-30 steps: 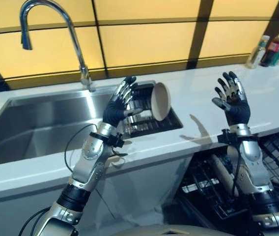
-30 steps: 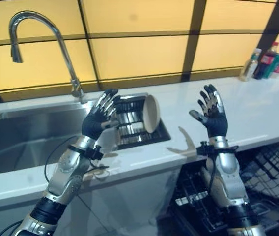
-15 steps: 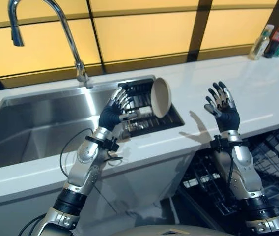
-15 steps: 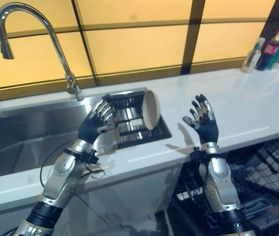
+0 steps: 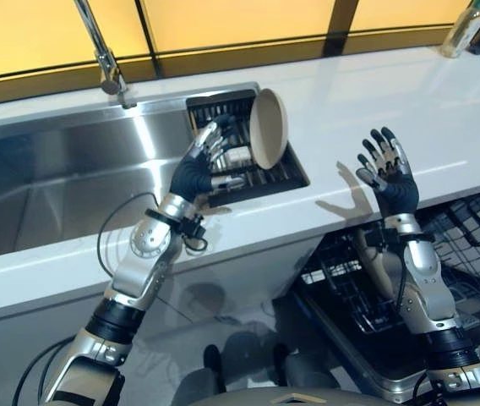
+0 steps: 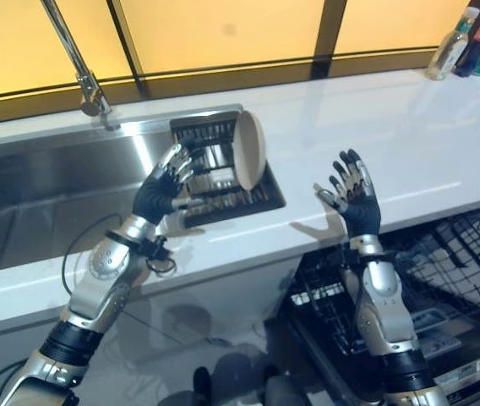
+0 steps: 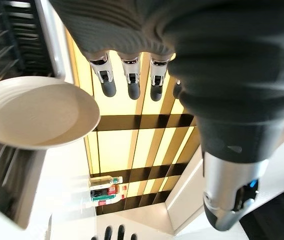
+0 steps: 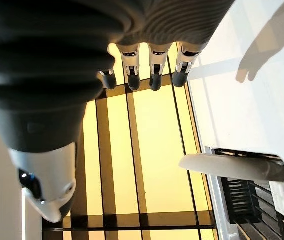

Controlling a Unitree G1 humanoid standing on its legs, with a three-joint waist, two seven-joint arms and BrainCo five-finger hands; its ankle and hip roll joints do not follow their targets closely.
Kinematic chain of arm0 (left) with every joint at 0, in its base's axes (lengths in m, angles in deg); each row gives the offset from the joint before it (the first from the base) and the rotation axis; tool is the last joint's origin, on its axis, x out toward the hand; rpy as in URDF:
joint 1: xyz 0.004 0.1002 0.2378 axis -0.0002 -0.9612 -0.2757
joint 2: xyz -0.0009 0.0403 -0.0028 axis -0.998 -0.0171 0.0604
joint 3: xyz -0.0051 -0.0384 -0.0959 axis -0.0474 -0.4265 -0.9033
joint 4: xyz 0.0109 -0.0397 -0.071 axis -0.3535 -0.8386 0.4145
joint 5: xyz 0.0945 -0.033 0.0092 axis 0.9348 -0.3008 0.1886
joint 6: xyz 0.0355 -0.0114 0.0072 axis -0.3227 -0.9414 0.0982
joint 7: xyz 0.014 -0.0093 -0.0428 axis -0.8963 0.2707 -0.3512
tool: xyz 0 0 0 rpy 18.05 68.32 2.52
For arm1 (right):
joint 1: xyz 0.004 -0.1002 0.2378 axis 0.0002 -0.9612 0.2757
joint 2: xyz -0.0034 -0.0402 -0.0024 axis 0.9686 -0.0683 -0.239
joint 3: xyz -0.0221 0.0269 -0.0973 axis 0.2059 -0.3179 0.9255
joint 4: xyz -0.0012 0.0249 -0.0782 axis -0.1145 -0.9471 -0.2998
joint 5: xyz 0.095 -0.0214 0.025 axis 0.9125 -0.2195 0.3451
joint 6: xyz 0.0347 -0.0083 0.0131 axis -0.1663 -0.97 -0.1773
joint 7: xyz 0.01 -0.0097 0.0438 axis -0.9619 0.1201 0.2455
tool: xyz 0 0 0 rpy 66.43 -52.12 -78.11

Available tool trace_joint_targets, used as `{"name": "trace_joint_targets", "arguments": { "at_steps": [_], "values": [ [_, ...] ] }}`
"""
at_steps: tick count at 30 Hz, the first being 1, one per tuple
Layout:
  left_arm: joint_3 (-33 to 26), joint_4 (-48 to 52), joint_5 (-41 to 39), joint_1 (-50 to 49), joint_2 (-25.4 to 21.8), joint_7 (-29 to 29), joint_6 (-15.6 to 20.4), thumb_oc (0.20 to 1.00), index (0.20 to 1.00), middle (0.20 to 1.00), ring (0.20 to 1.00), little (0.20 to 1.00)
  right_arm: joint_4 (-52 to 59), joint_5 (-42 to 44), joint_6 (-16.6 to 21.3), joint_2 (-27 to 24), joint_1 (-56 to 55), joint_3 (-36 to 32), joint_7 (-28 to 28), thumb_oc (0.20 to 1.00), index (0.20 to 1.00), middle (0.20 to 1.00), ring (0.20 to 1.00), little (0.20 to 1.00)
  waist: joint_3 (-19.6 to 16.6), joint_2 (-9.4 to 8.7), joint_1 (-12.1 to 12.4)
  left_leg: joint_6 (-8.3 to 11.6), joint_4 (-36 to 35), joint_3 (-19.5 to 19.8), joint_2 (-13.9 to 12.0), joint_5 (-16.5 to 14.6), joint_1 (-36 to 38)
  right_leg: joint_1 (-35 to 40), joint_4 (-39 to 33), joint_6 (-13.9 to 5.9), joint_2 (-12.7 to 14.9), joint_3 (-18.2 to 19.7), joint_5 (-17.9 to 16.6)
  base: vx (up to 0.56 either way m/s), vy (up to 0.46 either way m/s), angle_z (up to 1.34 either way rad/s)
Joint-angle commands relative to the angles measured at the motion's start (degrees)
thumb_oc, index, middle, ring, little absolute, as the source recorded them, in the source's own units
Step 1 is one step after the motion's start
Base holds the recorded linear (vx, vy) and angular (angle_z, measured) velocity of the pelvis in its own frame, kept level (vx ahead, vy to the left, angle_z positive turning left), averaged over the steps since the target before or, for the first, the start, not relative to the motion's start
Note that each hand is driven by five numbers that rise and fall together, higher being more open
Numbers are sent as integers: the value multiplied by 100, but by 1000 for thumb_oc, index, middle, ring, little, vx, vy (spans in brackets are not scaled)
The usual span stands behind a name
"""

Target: Pick up plates and place into dishwasher.

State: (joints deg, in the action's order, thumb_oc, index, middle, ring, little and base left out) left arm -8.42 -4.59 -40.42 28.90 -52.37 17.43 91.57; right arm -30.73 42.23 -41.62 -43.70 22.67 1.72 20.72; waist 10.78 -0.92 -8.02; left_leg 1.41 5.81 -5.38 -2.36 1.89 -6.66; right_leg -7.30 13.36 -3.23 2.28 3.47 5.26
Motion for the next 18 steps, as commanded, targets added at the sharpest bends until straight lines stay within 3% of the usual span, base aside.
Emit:
{"name": "trace_joint_targets", "arguments": {
  "at_steps": [1, 6, 8, 11, 14, 18],
  "values": [
    [-23, -209, 665, 814, -483, -413, 240, 1000, 1000, 1000, 1000, 1000, 461, 90, 204, -148, 412, -57, 32, 1000, 1000, 1000, 1000, 1000, -29, -56, -152, -154, 399, -44, -25, -697, 95, -422, -164, -365, 40, 226, -421, 69, 55, 0],
    [221, -1209, 2210, 1712, -1246, -1124, 193, 1000, 1000, 1000, 1000, 1000, 486, 175, 2, -337, 406, -189, 180, 1000, 1000, 1000, 1000, 1000, -37, 29, -369, -127, 378, -225, -43, -698, 208, -425, -117, -400, 73, 314, -407, 94, 62, -6],
    [568, -1870, 3153, 2219, -1823, -1641, 375, 1000, 1000, 1000, 1000, 1000, 495, 331, -54, -530, 297, -343, 346, 1000, 1000, 1000, 1000, 1000, -48, 92, -515, -114, 336, -329, -55, -686, 236, -445, -110, -423, 92, 362, -398, 57, 55, -11],
    [917, -2159, 4150, 2650, -2408, -2332, 364, 1000, 1000, 1000, 1000, 1000, 497, 467, -70, -738, 84, -544, 510, 1000, 1000, 1000, 1000, 1000, -54, 149, -641, -96, 286, -413, -62, -669, 274, -466, -85, -441, 107, 421, -385, 76, 43, -9],
    [1245, -2295, 4962, 2851, -2764, -2581, 227, 1000, 1000, 1000, 1000, 1000, 440, 514, -27, -913, -92, -652, 667, 1000, 1000, 1000, 1000, 1000, -64, 199, -742, -68, 273, -477, -82, -663, 342, -430, -69, -455, 130, 457, -376, 123, 36, -10],
    [1853, -2477, 5394, 3181, -2919, -2754, -54, 1000, 1000, 1000, 1000, 1000, 415, 565, 68, -1179, -93, -656, 738, 1000, 1000, 1000, 1000, 1000, 30, 240, -869, -25, 298, -495, -110, -640, 308, -501, 25, -452, 139, 493, -345, 56, 19, -4]
  ]
}}
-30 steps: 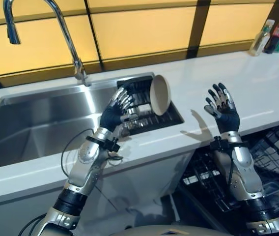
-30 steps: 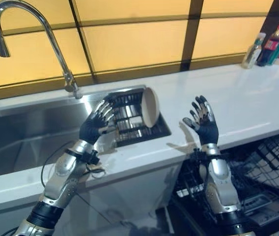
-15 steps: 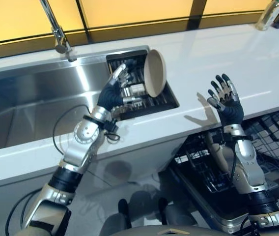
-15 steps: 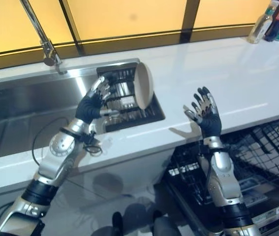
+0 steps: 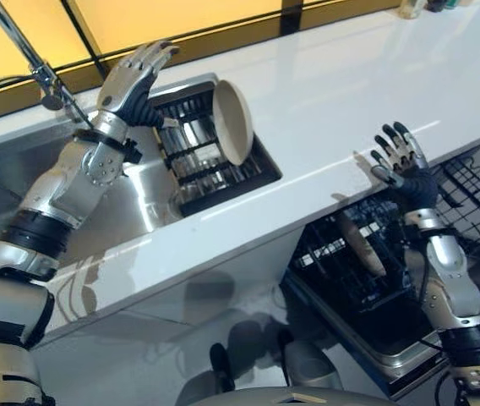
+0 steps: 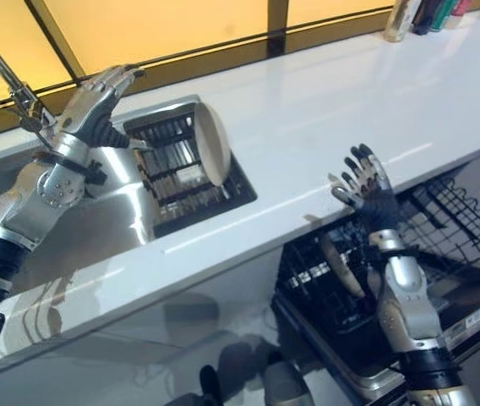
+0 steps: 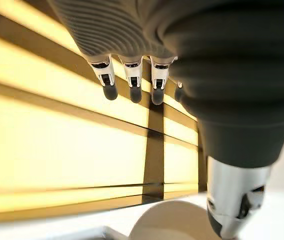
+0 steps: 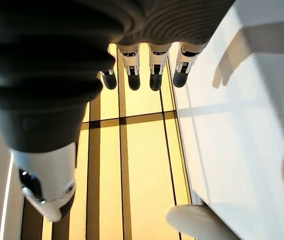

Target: Pick up plates and place into dishwasher.

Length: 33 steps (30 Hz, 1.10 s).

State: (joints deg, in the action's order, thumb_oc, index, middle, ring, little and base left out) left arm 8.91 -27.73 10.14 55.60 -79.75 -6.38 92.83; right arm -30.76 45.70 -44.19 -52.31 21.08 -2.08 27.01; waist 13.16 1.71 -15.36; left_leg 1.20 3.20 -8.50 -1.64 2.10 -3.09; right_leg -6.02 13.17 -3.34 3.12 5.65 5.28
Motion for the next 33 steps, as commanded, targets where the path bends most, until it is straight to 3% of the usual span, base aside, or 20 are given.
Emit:
{"name": "trace_joint_targets", "arguments": {
  "at_steps": [1, 4, 7, 12, 20, 28, 30, 31, 33],
  "values": [
    [230, -247, 450, 638, -162, -466, -229, 1000, 1000, 1000, 1000, 1000, 413, 243, 344, -377, 123, -271, 80, 1000, 1000, 1000, 1000, 1000, -149, -25, -157, 8, 582, -173, -188, -646, -104, -687, 86, -434, 49, 288, -344, -45, 17, -7],
    [606, -567, 943, 1077, -79, -636, -369, 1000, 1000, 1000, 1000, 1000, 344, 279, 435, -497, 381, -243, 11, 1000, 1000, 1000, 1000, 1000, 49, -35, -237, 40, 627, -167, -212, -587, -307, -913, 223, -408, 14, 333, -342, -71, 11, -4],
    [1073, -800, 1446, 1537, -92, -459, -588, 1000, 1000, 1000, 1000, 1000, 354, 295, 528, -574, 554, -258, -46, 1000, 1000, 1000, 1000, 1000, 234, -49, -329, 74, 618, -170, -237, -488, -497, -1111, 328, -386, -25, 381, -358, -116, 8, -6],
    [1693, -1204, 1722, 2247, -215, -428, -872, 1000, 1000, 1000, 1000, 1000, 519, 558, 586, -753, 556, -426, 23, 1000, 1000, 1000, 1000, 1000, 460, -87, -511, 131, 578, -267, -314, -342, -764, -1385, 411, -353, -68, 417, -394, -69, 2, -4],
    [2177, -1447, 2469, 2728, -206, -316, -1117, 1000, 1000, 1000, 1000, 1000, 522, 720, 652, -935, 427, -577, 149, 1000, 1000, 1000, 1000, 1000, 574, -133, -719, 173, 773, -426, -410, -373, -894, -1541, 553, -315, -61, 456, -378, 20, 7, -7],
    [2682, -1507, 3025, 3352, -193, 376, -1403, 1000, 1000, 1000, 1000, 1000, 547, 806, 781, -1037, 419, -557, 116, 1000, 1000, 1000, 1000, 1000, 758, -166, -824, 196, 732, -466, -454, -326, -1031, -1680, 643, -283, -104, 463, -328, -6, -3, -5],
    [2769, -1575, 3251, 3438, -162, 558, -1436, 429, 429, 429, 429, 429, 568, 810, 784, -1049, 465, -541, 77, 1000, 1000, 1000, 1000, 1000, 795, -174, -835, 208, 709, -465, -467, -294, -1067, -1714, 656, -276, -113, 454, -333, -21, -10, -4],
    [2838, -1599, 3368, 3504, -149, 724, -1421, 200, 200, 200, 200, 200, 594, 813, 772, -1069, 492, -541, 56, 1000, 1000, 1000, 1000, 1000, 823, -175, -846, 214, 698, -456, -470, -277, -1089, -1733, 664, -271, -122, 458, -333, 0, 0, 0],
    [2918, -1622, 3491, 3575, -148, 864, -1432, 200, 200, 200, 200, 200, 605, 791, 772, -1066, 544, -529, 30, 1000, 1000, 1000, 1000, 1000, 863, -182, -851, 223, 673, -450, -479, -248, -1130, -1757, 664, -258, -124, 453, -333, -14, -1, -2]
  ]
}}
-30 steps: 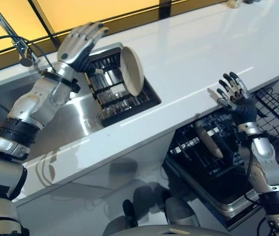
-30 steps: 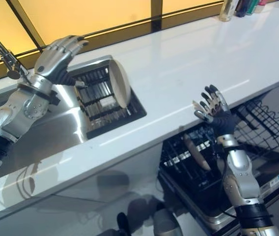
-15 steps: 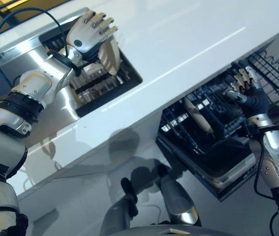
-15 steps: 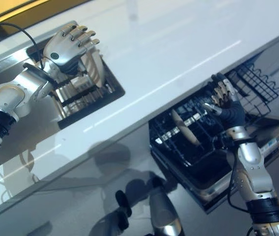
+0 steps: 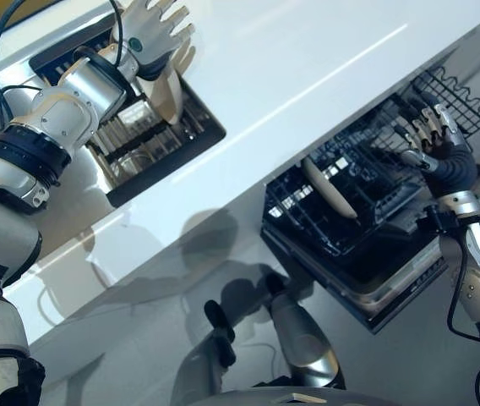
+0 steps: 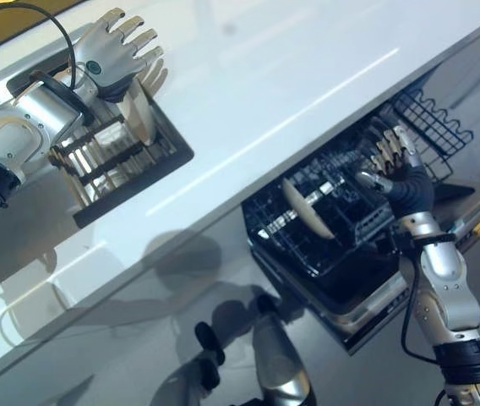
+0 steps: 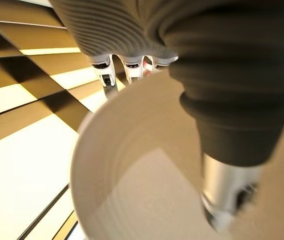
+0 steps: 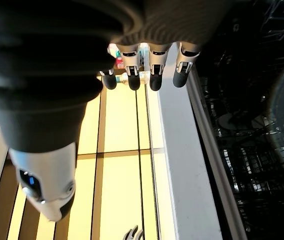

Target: Pick up plates and place into dishwasher.

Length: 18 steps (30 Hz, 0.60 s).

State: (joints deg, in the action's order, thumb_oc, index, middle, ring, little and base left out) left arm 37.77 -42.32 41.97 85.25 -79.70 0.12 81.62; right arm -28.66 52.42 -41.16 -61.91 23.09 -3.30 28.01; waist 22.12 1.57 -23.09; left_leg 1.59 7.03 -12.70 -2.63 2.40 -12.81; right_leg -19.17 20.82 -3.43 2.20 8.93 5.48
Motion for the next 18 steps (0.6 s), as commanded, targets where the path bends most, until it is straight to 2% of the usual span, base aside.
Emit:
{"name": "trace_joint_targets", "arguments": {
  "at_steps": [1, 6, 10, 18],
  "values": [
    [86, -161, 358, 662, -154, 276, -330, 200, 200, 200, 200, 200, 394, 105, 472, -106, 365, -390, -94, 1000, 1000, 1000, 1000, 1000, -17, -169, -75, 184, 267, -21, -380, -260, -172, -453, -102, -245, -33, 120, -353, 0, 0, 0],
    [301, -235, 504, 916, -189, 522, -379, 200, 200, 200, 200, 200, 334, 167, 488, -122, 522, -320, -127, 1000, 1000, 1000, 1000, 1000, 52, -161, -48, 217, 72, 39, -388, -134, -196, -430, -179, -226, -27, 77, -360, -32, -5, 0],
    [356, -158, 549, 1032, -233, 342, -568, 200, 200, 200, 200, 200, 338, 210, 555, -81, 552, -245, -172, 1000, 1000, 1000, 1000, 1000, 83, -170, 12, 227, 7, 89, -403, -68, -246, -440, -181, -191, -13, -27, -341, -46, -16, 5],
    [241, -69, 558, 943, -511, 2, -536, 200, 200, 200, 200, 200, 334, 269, 487, -37, 511, -262, -173, 1000, 1000, 1000, 1000, 1000, -57, -147, 138, 237, -109, 66, -449, -17, -154, -269, -363, -160, 44, -189, -342, -16, -2, 0]
  ]
}}
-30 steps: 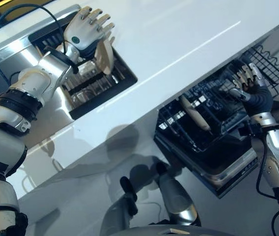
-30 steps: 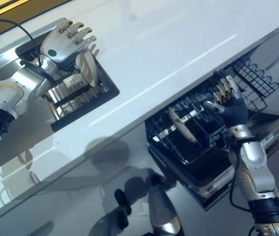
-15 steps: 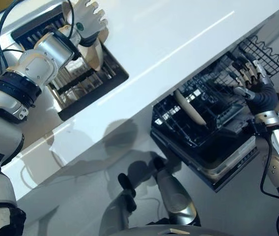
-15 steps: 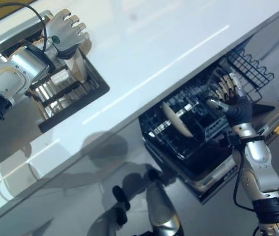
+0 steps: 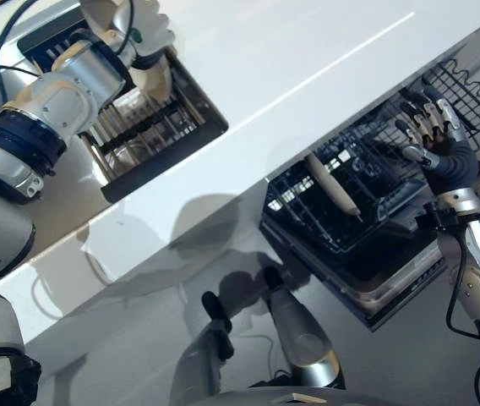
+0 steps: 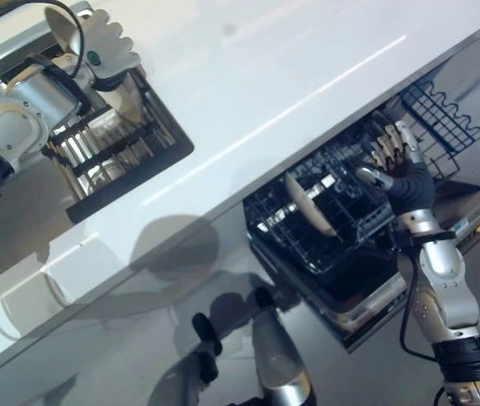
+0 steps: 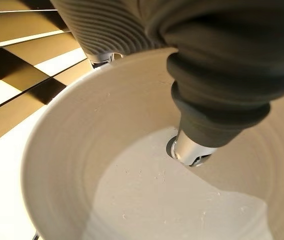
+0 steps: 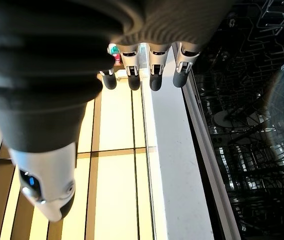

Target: Pick up plates and place into dishwasher.

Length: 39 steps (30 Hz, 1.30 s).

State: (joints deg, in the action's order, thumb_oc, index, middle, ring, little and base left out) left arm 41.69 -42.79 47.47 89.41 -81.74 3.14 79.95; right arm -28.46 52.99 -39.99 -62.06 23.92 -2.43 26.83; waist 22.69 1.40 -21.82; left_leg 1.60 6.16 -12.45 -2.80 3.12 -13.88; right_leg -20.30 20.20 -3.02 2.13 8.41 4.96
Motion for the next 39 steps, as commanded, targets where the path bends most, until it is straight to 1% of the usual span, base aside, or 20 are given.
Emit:
{"name": "trace_joint_targets", "arguments": {
  "at_steps": [1, 3, 7, 8, 10, 12, 14, 17, 19, 21, 22, 24, 26, 27, 29, 32, 34, 36, 37, 39],
  "values": [
    [-161, -15, 0, 512, -342, -368, -360, 200, 200, 200, 200, 200, 307, 232, 347, -25, 418, -349, -60, 1000, 1000, 1000, 1000, 1000, -160, -121, 24, 235, -31, 24, -440, -97, -9, -109, -332, -202, 59, -158, -284, 0, 0, 0],
    [-167, 39, -95, 513, -403, -479, -387, 200, 200, 200, 200, 200, 294, 233, 347, -31, 372, -355, -69, 1000, 1000, 1000, 1000, 1000, -237, -104, 45, 233, -62, -1, -449, -108, 65, -22, -392, -209, 73, -183, -274, 9, 1, 3],
    [-270, 131, -574, 435, -592, -996, -381, 200, 200, 200, 200, 200, 323, 252, 279, -57, 212, -436, -37, 1000, 1000, 1000, 1000, 1000, -450, -65, 90, 218, -105, -36, -437, -189, 302, 257, -527, -246, 123, -205, -226, 48, 12, 4],
    [-339, 208, -884, 397, -685, -1230, -330, 200, 200, 200, 200, 200, 320, 270, 259, -58, 126, -467, -8, 1000, 1000, 1000, 1000, 1000, -552, -44, 121, 208, -118, -35, -421, -224, 405, 384, -584, -265, 142, -208, -212, 77, 16, 3],
    [-442, 364, -1283, 327, -821, -1445, -228, 200, 200, 200, 200, 200, 317, 268, 251, -31, 6, -523, 47, 1000, 1000, 1000, 1000, 1000, -685, -8, 169, 201, -153, -41, -414, -229, 492, 501, -686, -273, 142, -209, -242, 56, 11, 2],
    [-559, 686, -1556, 189, -1012, -1578, -70, 200, 200, 200, 200, 200, 275, 256, 194, 16, -104, -559, 76, 1000, 1000, 1000, 1000, 1000, -865, 22, 235, 192, -204, -38, -386, -278, 683, 727, -821, -301, 165, -218, -238, 84, 19, 3],
    [-666, 949, -1716, 65, -1135, -1573, 17, 200, 200, 200, 200, 200, 244, 222, 152, 47, -155, -573, 79, 1000, 1000, 1000, 1000, 1000, -1007, 45, 291, 183, -249, -37, -366, -310, 804, 876, -923, -323, 177, -215, -239, 88, 17, -1],
    [-972, 1309, -2348, -284, -1352, -1705, 294, 200, 200, 200, 200, 200, 275, 177, 74, 64, -273, -615, -38, 1000, 1000, 1000, 1000, 1000, -1315, 73, 414, 154, -343, -19, -328, -385, 1051, 1173, -1074, -375, 196, -209, -210, 77, 6, 4],
    [-1197, 1518, -2809, -517, -1444, -1752, 410, 200, 200, 200, 200, 200, 314, 37, 110, 86, -341, -631, -251, 1000, 1000, 1000, 1000, 1000, -1478, 90, 482, 149, -375, 0, -312, -412, 1157, 1296, -1127, -405, 206, -217, -204, 35, 4, 6],
    [-1498, 1643, -3363, -850, -1473, -1885, 573, 200, 200, 200, 200, 200, 308, -799, 348, 93, -384, -605, -875, 1000, 1000, 1000, 1000, 1000, -1662, 119, 550, 138, -396, 24, -282, -452, 1271, 1421, -1189, -435, 210, -219, -206, 35, 23, 9],
    [-1670, 1716, -3686, -1025, -1480, -1949, 627, 200, 200, 200, 200, 200, 317, -944, 400, 56, -392, -587, -1051, 1000, 1000, 1000, 1000, 1000, -1740, 125, 578, 127, -421, 29, -265, -469, 1331, 1479, -1233, -452, 214, -215, -216, 10, 31, 5],
    [-2249, 1888, -4155, -1532, -1427, -2065, 786, 200, 200, 200, 200, 200, 431, -623, 367, 100, -409, -590, -1002, 1000, 1000, 1000, 1000, 1000, -1839, 113, 646, 108, -459, 36, -242, -506, 1436, 1569, -1280, -480, 227, -216, -221, -17, 10, 0],
    [-3151, 2064, -4525, -2386, -1232, -2270, 1093, 200, 200, 200, 200, 200, 474, -868, 407, 301, -479, -573, -1088, 1000, 1000, 1000, 1000, 1000, -1950, 94, 734, 89, -480, 60, -207, -555, 1536, 1649, -1294, -517, 245, -220, -257, -37, 15, 1],
    [-3492, 2171, -4618, -2722, -1122, -2308, 1171, 200, 200, 200, 200, 200, 481, -986, 422, 339, -493, -549, -1152, 1000, 1000, 1000, 1000, 1000, -1990, 94, 753, 77, -491, 72, -192, -567, 1565, 1672, -1302, -527, 248, -219, -271, -51, 11, -2],
    [-4323, 2486, -4882, -3517, -715, -2291, 1399, 200, 200, 200, 200, 200, 549, -1208, 441, 442, -528, -517, -1363, 1000, 1000, 1000, 1000, 1000, -2076, 61, 826, 57, -491, 135, -153, -601, 1618, 1725, -1302, -548, 248, -206, -298, -82, 1, 2],
    [-5149, 3002, -5378, -4480, -172, -2174, 1629, 200, 200, 200, 200, 200, 575, -1937, 625, 564, -538, -594, -1976, 1000, 1000, 1000, 1000, 1000, -2158, 20, 879, 33, -496, 196, -100, -629, 1685, 1786, -1343, -572, 248, -203, -393, -83, -14, 11],
    [-5687, 3375, -5697, -5164, 379, -1986, 1848, 200, 200, 200, 200, 200, 672, -2174, 749, 659, -552, -741, -2254, 1000, 1000, 1000, 1000, 1000, -2200, -20, 937, 15, -521, 248, -58, -645, 1731, 1823, -1413, -581, 236, -211, -452, -71, -16, 1],
    [-5980, 3708, -5936, -5632, 821, -1767, 1933, 200, 200, 200, 200, 200, 802, -2198, 809, 743, -527, -851, -2210, 1000, 1000, 1000, 1000, 1000, -2241, -22, 966, 0, -529, 286, -22, -663, 1754, 1849, -1470, -582, 221, -211, -493, -67, -12, 0],
    [-6044, 3860, -6095, -5790, 1034, -1650, 1983, 200, 200, 200, 200, 200, 865, -2268, 841, 780, -505, -886, -2154, 1000, 1000, 1000, 1000, 1000, -2254, -32, 984, -8, -526, 310, -3, -678, 1759, 1856, -1489, -581, 213, -216, -506, -68, -12, 0],
    [-6052, 4131, -6254, -5966, 1408, -1476, 1954, 200, 200, 200, 200, 200, 956, -2492, 751, 777, -363, -872, -2049, 1000, 1000, 1000, 1000, 1000, -2278, -52, 1037, -31, -524, 373, 38, -708, 1762, 1867, -1510, -582, 206, -227, -522, -61, -14, 0]
  ]
}}
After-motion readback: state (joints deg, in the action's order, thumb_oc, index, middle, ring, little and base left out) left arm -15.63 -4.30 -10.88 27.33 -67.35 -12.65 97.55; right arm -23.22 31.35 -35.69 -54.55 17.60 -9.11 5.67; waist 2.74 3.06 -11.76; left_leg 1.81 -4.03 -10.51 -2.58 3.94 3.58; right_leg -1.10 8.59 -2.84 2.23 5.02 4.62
